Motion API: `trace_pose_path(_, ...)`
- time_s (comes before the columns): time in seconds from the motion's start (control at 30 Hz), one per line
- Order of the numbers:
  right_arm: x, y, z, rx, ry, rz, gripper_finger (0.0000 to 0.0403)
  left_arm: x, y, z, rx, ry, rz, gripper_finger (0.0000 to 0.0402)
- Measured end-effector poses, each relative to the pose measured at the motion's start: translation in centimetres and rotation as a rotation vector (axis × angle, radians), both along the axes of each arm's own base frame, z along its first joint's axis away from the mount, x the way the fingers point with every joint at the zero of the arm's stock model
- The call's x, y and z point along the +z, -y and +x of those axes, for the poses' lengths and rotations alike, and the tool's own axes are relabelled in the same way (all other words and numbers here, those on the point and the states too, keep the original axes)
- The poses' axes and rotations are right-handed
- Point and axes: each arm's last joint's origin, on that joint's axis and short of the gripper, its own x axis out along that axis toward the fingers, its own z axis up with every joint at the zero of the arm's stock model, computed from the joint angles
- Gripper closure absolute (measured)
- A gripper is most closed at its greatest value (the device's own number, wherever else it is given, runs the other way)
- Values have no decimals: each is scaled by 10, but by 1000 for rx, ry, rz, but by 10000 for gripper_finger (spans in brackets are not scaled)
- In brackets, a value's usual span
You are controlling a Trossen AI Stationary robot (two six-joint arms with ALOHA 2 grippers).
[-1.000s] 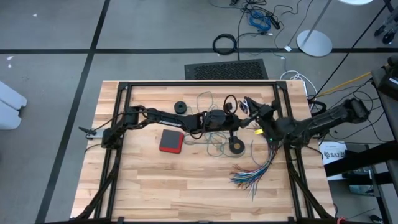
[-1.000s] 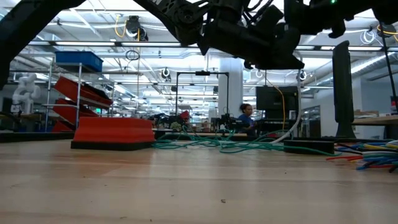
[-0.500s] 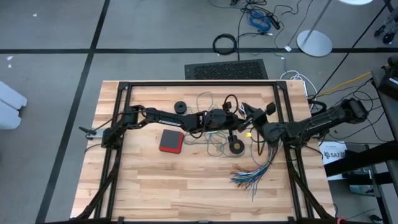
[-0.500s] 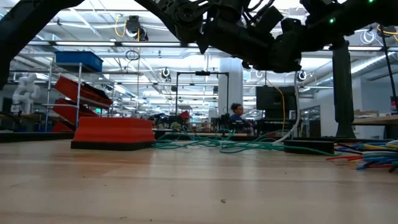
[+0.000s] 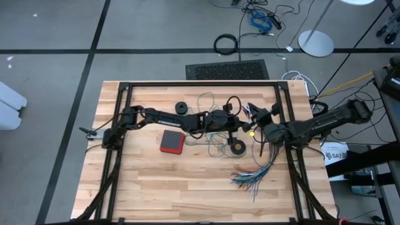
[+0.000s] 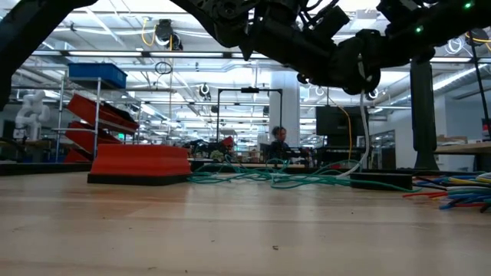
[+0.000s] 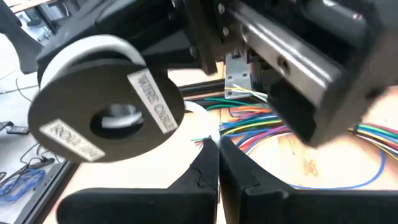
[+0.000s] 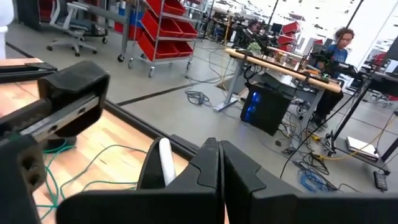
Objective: Coiling cords
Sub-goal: Coil the white wire cable on the spool
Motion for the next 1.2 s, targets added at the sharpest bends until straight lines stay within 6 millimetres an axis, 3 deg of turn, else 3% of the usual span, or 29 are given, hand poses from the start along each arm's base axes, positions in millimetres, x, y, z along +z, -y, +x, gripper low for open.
trace_pose_path(0.83,-22,3,-17,64,-132,118,403,2,4,1,-33,17,15,401)
trace_pose_path(1.2,-18,0,-21,58,-94,101,403,-15,-4,-6,90,-155,40,401)
